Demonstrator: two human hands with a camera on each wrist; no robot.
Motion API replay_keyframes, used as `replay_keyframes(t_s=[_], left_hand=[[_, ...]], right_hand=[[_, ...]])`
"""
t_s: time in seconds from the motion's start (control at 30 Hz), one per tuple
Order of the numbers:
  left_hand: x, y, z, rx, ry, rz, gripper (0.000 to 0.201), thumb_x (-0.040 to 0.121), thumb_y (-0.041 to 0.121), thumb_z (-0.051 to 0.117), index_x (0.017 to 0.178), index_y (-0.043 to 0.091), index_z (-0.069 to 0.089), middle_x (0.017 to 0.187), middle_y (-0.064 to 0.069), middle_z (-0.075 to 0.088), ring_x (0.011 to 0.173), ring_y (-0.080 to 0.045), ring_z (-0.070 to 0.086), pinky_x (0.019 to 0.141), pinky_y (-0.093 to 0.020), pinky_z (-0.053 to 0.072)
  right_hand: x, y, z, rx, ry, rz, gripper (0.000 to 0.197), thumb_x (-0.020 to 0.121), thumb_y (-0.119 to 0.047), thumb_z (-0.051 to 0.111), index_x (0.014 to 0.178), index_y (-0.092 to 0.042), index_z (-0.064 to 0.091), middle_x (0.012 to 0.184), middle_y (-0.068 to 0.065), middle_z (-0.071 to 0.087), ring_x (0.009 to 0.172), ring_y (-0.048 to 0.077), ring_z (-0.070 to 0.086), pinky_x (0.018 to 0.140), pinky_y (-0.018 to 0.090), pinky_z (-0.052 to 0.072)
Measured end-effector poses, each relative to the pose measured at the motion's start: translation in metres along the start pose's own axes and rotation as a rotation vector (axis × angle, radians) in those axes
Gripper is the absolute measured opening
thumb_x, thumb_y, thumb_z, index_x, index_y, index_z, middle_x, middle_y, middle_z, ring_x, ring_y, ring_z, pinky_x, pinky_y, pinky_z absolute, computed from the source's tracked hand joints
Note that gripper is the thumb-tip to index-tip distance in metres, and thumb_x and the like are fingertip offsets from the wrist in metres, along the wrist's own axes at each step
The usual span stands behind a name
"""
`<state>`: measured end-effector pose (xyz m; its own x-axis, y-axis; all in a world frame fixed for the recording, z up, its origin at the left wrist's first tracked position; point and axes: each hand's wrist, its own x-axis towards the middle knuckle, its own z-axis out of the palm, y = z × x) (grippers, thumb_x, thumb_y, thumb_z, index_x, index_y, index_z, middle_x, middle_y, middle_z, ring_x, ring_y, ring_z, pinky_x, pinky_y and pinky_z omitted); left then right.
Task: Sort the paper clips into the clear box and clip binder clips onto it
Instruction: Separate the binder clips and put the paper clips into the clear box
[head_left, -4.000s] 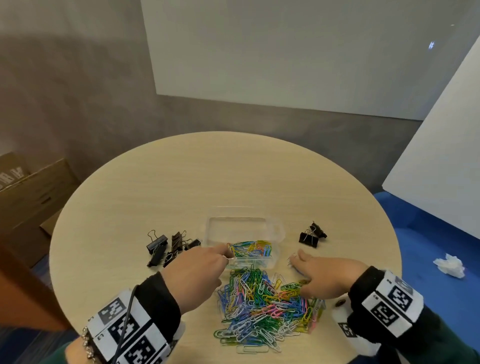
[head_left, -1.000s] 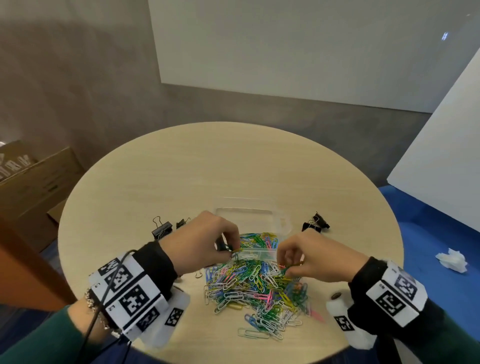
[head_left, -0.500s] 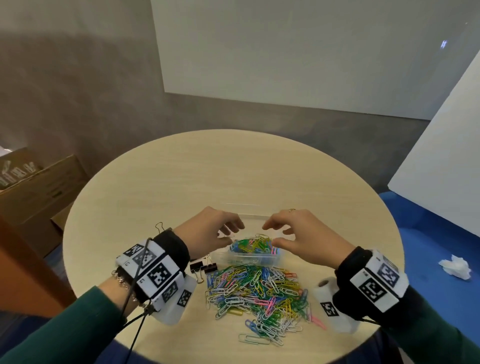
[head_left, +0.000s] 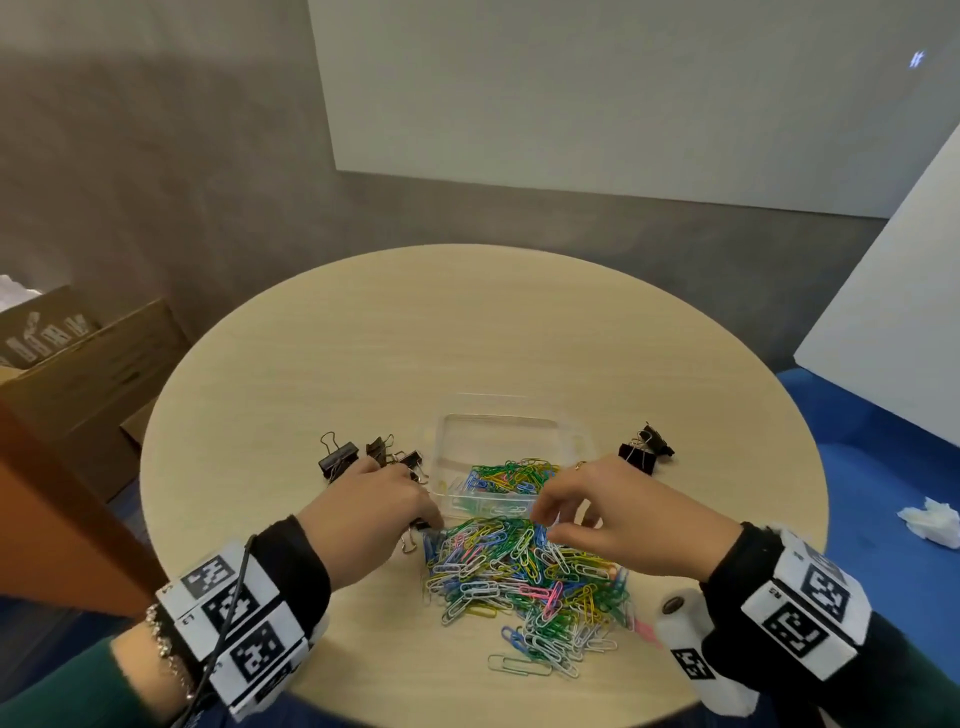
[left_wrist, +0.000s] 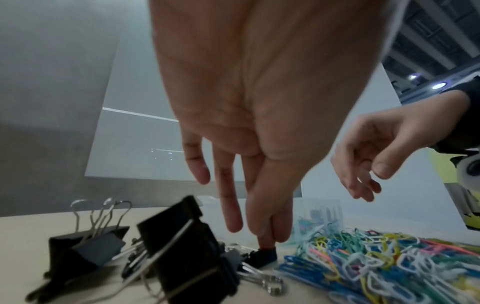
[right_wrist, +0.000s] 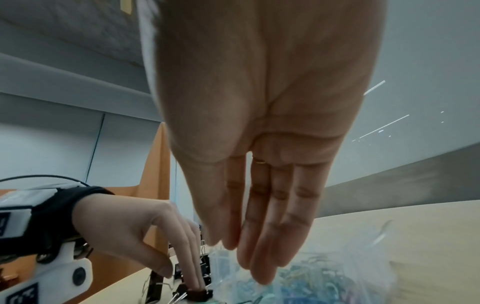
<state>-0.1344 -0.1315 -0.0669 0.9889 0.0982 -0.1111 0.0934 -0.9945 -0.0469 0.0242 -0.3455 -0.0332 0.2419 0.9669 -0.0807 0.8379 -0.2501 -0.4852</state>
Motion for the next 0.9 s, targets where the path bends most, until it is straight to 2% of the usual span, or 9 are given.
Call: replay_keyframes(t_s=[0.17, 0.27, 0.33, 0.4, 0.5, 0.67, 0.73, 0.83, 0.9], left_hand=[[-0.005, -0.008, 0.001, 0.071, 0.005, -0.075, 0.042, 0.094, 0.012, 0.05, 0.126, 0.04, 0.052, 0.124, 0.02, 0.058, 0.113, -0.009, 0.046, 0.082, -0.03, 0.024], [-0.006, -0.007, -0.001, 0.089, 0.01, -0.094, 0.035, 0.094, 0.017, 0.05, 0.123, 0.037, 0.053, 0.124, 0.016, 0.059, 0.116, -0.011, 0.047, 0.086, -0.031, 0.027], [-0.007, 0.001, -0.007, 0.047, 0.013, -0.076, 0.036, 0.094, 0.032, 0.052, 0.13, 0.036, 0.049, 0.129, 0.016, 0.054, 0.122, -0.011, 0.044, 0.093, -0.031, 0.03], [-0.009, 0.012, -0.012, -0.045, 0.014, -0.029, 0.05, 0.089, 0.047, 0.055, 0.137, 0.037, 0.041, 0.133, 0.017, 0.048, 0.123, -0.01, 0.044, 0.094, -0.029, 0.033], [-0.009, 0.028, -0.013, -0.191, -0.022, 0.053, 0.067, 0.081, 0.054, 0.063, 0.139, 0.038, 0.035, 0.133, 0.015, 0.044, 0.117, -0.009, 0.047, 0.09, -0.027, 0.041], [0.002, 0.045, -0.002, -0.179, -0.096, 0.121, 0.075, 0.075, 0.051, 0.07, 0.139, 0.032, 0.035, 0.131, 0.007, 0.042, 0.118, -0.014, 0.044, 0.093, -0.036, 0.047], [0.008, 0.048, -0.001, -0.172, -0.116, 0.119, 0.068, 0.076, 0.05, 0.07, 0.134, 0.03, 0.042, 0.128, 0.004, 0.043, 0.114, -0.017, 0.046, 0.091, -0.038, 0.047], [0.013, 0.052, -0.003, -0.19, -0.096, 0.101, 0.046, 0.082, 0.034, 0.069, 0.124, 0.025, 0.05, 0.121, 0.0, 0.048, 0.106, -0.022, 0.052, 0.086, -0.038, 0.047], [0.015, 0.053, -0.005, -0.196, -0.062, 0.1, 0.035, 0.086, 0.025, 0.066, 0.119, 0.023, 0.054, 0.118, -0.002, 0.051, 0.104, -0.023, 0.055, 0.083, -0.034, 0.045]], right_hand=[[-0.001, 0.002, 0.007, -0.049, -0.077, 0.024, 0.017, 0.09, -0.029, 0.063, 0.106, -0.025, 0.067, 0.096, -0.011, 0.069, 0.085, 0.001, 0.065, 0.078, 0.025, 0.055], [-0.002, 0.003, 0.007, -0.08, -0.087, 0.042, 0.02, 0.088, -0.031, 0.065, 0.107, -0.026, 0.066, 0.1, -0.011, 0.067, 0.087, 0.002, 0.063, 0.079, 0.026, 0.054], [-0.002, 0.001, 0.008, -0.107, -0.115, 0.066, 0.035, 0.082, -0.036, 0.07, 0.116, -0.028, 0.061, 0.109, -0.01, 0.062, 0.096, 0.003, 0.059, 0.083, 0.024, 0.05], [-0.002, -0.002, 0.014, -0.162, -0.155, 0.088, 0.058, 0.075, -0.042, 0.075, 0.127, -0.031, 0.052, 0.122, -0.011, 0.053, 0.108, 0.007, 0.052, 0.09, 0.026, 0.046], [-0.002, -0.006, 0.026, -0.244, -0.196, 0.108, 0.073, 0.07, -0.038, 0.079, 0.133, -0.033, 0.043, 0.129, -0.009, 0.046, 0.115, 0.014, 0.049, 0.093, 0.034, 0.046], [0.002, -0.006, 0.034, -0.33, -0.154, 0.126, 0.052, 0.077, -0.021, 0.074, 0.121, -0.024, 0.049, 0.118, -0.002, 0.053, 0.103, 0.02, 0.055, 0.079, 0.034, 0.047], [0.003, -0.006, 0.034, -0.336, -0.135, 0.12, 0.038, 0.08, -0.013, 0.069, 0.112, -0.022, 0.051, 0.109, 0.001, 0.056, 0.092, 0.021, 0.055, 0.071, 0.033, 0.044], [0.005, -0.003, 0.033, -0.316, -0.127, 0.105, 0.026, 0.08, -0.005, 0.059, 0.098, -0.022, 0.053, 0.1, 0.002, 0.057, 0.082, 0.019, 0.048, 0.065, 0.03, 0.038], [0.006, 0.0, 0.029, -0.28, -0.128, 0.093, 0.022, 0.079, -0.004, 0.057, 0.09, -0.022, 0.055, 0.094, 0.001, 0.061, 0.079, 0.019, 0.051, 0.065, 0.031, 0.042]])
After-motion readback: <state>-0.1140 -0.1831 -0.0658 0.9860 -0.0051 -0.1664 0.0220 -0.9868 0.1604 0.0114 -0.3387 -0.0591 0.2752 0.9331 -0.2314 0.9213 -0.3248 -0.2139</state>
